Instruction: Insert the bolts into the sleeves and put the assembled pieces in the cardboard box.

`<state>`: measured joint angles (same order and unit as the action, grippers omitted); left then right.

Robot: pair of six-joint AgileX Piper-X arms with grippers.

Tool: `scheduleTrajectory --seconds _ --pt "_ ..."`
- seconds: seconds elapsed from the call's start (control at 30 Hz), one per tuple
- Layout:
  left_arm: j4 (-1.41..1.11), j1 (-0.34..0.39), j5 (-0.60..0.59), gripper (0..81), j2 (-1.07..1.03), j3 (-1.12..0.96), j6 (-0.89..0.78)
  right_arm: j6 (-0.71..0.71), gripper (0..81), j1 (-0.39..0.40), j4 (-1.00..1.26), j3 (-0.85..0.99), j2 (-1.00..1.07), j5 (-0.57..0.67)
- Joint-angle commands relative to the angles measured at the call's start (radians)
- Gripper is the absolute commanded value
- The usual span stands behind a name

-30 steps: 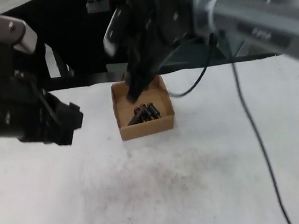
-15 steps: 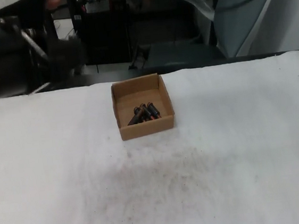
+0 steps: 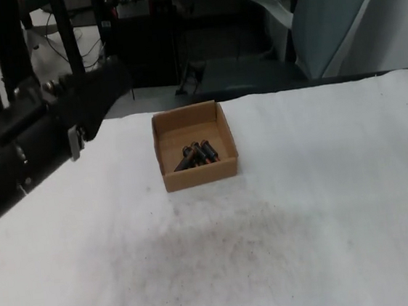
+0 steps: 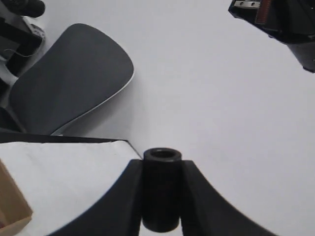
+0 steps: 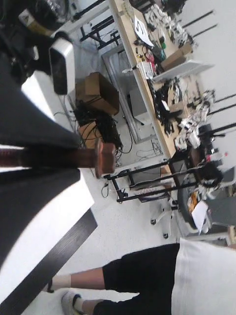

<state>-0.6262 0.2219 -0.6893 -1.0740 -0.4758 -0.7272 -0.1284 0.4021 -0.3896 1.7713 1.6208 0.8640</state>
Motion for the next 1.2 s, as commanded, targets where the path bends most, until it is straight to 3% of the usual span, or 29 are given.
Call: scheduleTrajectory --seconds 0.0,0.27,0.4,0.57,0.7,0.83,1.17 --pt "-0.122 0.005 -0.078 0.3 -0.042 -0.001 -0.065 -0.203 0.8 0.019 0.261 -0.135 -0.067 0.032" --pt "-0.128 0.005 -0.261 0.3 -0.115 -0.001 -0.042 -0.767 0.8 0.03 1.072 -0.558 -0.114 0.014" --pt "-0.128 0.005 -0.357 0.3 -0.149 -0.001 0.042 -0.868 0.8 0.03 1.312 -0.725 -0.114 -0.036" --pt "-0.126 0.005 -0.374 0.3 -0.168 -0.001 0.227 -0.87 0.8 0.03 1.33 -0.854 -0.114 -0.019" --pt "-0.109 0.005 -0.365 0.3 -0.193 -0.001 0.541 -0.862 0.8 0.026 1.33 -0.915 -0.114 -0.019" --pt "-0.018 0.017 -0.28 0.3 -0.233 -0.001 0.852 -0.818 0.8 0.027 1.33 -0.937 -0.114 0.012" --pt "-0.06 0.123 -0.233 0.3 -0.263 -0.001 0.893 -0.705 0.8 0.032 1.273 -0.938 -0.097 0.025"
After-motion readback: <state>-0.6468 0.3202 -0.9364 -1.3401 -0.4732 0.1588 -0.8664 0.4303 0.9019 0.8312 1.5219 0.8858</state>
